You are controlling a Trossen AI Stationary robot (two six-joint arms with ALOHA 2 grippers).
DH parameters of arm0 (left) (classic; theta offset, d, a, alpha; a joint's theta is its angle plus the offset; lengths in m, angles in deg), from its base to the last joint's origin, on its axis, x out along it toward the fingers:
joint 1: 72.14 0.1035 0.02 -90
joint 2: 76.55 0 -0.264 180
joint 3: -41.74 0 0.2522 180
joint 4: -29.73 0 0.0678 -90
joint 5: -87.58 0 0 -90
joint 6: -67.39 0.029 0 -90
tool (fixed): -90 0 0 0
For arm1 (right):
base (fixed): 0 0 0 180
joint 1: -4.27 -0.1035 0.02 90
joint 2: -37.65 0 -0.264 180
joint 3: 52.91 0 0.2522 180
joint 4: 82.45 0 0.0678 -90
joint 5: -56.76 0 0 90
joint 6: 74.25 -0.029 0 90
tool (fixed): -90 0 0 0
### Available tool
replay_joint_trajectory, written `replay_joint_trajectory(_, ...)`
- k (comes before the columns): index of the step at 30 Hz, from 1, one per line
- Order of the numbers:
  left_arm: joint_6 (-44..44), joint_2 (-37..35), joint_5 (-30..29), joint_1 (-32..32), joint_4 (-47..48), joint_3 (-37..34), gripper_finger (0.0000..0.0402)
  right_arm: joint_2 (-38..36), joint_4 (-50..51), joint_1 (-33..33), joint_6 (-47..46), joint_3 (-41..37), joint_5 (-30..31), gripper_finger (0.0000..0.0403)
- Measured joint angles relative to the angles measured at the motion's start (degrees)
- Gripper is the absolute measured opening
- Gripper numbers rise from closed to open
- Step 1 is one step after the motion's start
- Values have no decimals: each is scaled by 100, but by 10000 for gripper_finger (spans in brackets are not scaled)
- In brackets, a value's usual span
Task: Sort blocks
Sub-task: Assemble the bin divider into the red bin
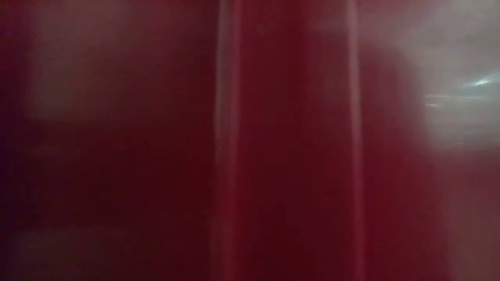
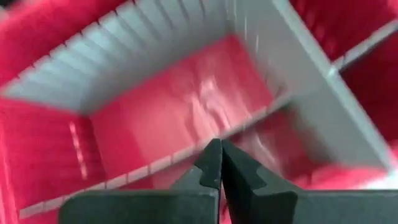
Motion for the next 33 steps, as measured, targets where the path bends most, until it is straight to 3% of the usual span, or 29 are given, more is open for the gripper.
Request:
replay_joint_trajectory(7,-1065,-560,-581,-1070,-330,-763,2,214,550,-604,-940,0,360,0)
replay_joint_trajectory(14,-2067,-587,-846,-1965,1320,-922,1,753,833,-542,-698,0,91,0)
replay_joint_trajectory(20,-2536,-298,-885,-2204,3223,-925,0,1261,1454,-323,-82,0,-26,0)
replay_joint_trajectory(27,-2666,-230,-1005,-2311,3449,-675,0,1447,1208,-227,251,-4,-367,0)
replay_joint_trajectory(30,-2944,-318,-958,-2462,3943,-510,0,1449,1236,-228,382,-4,-372,0)
replay_joint_trajectory(33,-3280,-523,-177,-2501,3929,-599,0,1447,1328,-221,504,-4,-390,0)
